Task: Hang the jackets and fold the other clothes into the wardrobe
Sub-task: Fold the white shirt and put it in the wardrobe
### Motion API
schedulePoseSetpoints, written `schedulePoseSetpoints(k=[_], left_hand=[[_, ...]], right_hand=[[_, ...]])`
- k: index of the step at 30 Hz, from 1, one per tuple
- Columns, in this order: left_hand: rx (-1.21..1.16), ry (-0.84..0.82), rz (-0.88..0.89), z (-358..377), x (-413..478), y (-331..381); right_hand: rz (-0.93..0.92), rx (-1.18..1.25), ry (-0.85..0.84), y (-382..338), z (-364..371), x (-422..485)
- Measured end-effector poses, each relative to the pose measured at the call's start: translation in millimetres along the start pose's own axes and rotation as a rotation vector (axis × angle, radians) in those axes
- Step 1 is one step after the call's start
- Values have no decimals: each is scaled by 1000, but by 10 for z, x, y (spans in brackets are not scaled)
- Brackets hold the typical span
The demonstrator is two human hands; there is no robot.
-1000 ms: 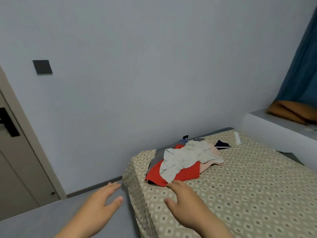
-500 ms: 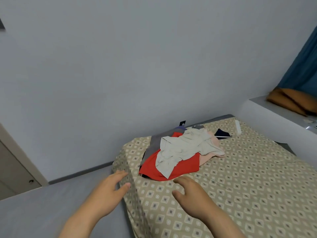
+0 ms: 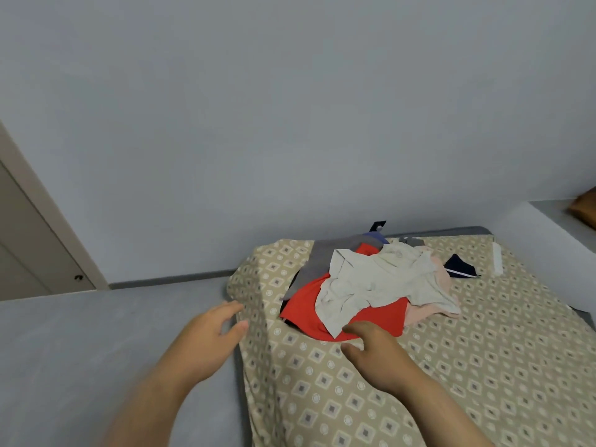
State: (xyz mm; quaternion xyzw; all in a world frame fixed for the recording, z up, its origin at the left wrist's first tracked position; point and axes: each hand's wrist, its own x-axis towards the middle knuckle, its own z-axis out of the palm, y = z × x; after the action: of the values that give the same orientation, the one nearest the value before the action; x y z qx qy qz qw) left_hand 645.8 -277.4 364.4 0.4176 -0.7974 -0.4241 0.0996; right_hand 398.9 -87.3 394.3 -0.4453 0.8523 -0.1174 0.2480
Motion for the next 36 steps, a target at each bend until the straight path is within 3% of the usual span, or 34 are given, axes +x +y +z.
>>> schedulePoseSetpoints(k=[9,19,26,33,36], left_hand=[[-82,-46,-145,782,594,-298],[-111,-213,-294,3146,1484,-657],[-288,-135,-280,4382,2355,-912],[-579,172,-350,4841,2903,-953],[-757,207,-363,4950,3049,-855]], right_hand=[[8,-52,-118,538,164,927],[30,41,-376,2342,1199,2367],[-114,-73,-312,3245,1924,3141],[-207,-63,-44,3482,2343,3455],[-255,-83,-30,3537,2355,3459]])
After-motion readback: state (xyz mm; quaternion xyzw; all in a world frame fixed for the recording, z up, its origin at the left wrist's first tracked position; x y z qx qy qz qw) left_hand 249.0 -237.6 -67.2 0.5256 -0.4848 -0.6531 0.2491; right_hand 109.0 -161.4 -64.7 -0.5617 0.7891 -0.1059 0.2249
